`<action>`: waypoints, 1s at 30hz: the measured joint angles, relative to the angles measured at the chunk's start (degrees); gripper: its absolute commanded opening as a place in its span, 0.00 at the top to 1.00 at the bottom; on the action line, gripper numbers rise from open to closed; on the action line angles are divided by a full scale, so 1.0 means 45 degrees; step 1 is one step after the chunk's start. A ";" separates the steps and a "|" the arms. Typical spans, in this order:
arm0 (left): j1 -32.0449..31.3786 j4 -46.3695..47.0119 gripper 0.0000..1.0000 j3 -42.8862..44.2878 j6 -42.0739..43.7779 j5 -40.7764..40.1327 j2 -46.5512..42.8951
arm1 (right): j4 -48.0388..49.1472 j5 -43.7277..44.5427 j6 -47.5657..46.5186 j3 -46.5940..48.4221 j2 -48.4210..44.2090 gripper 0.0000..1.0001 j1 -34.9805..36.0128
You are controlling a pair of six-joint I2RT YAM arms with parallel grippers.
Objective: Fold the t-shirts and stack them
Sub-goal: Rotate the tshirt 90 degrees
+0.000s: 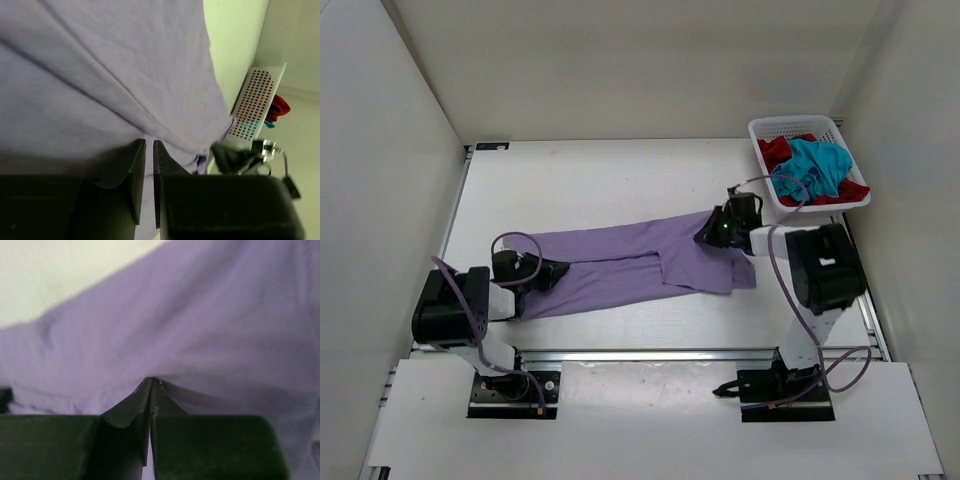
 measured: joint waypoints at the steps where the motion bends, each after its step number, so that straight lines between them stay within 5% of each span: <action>1: -0.0029 -0.0296 0.77 -0.0107 -0.0015 -0.0049 -0.0359 | -0.0049 -0.0151 0.0097 0.0869 0.0738 1.00 -0.0063; 7: -0.0981 -0.3094 0.71 0.0549 0.1127 -0.1103 -0.4546 | -0.1443 -0.1209 0.0219 0.7796 0.5639 1.00 -0.0141; 13: -0.1384 -0.5435 0.69 0.2118 0.3075 -0.1511 -0.7014 | -0.5741 -0.1885 -0.0398 2.0104 1.2303 1.00 -0.0160; 15: -0.1554 -0.6159 0.68 0.2161 0.3648 -0.1622 -0.7203 | -0.6305 -0.2560 -0.0325 2.2522 1.3561 1.00 -0.0267; 22: -0.3206 -0.8330 0.77 0.2161 0.5251 -0.1579 -0.6455 | -1.0511 -0.2584 -0.2137 2.4266 1.2240 1.00 -0.0471; 30: -0.4192 -0.8845 0.83 0.2161 0.5872 -0.1316 -0.6674 | -1.2891 -0.1957 -0.4177 2.3231 0.4949 1.00 0.0165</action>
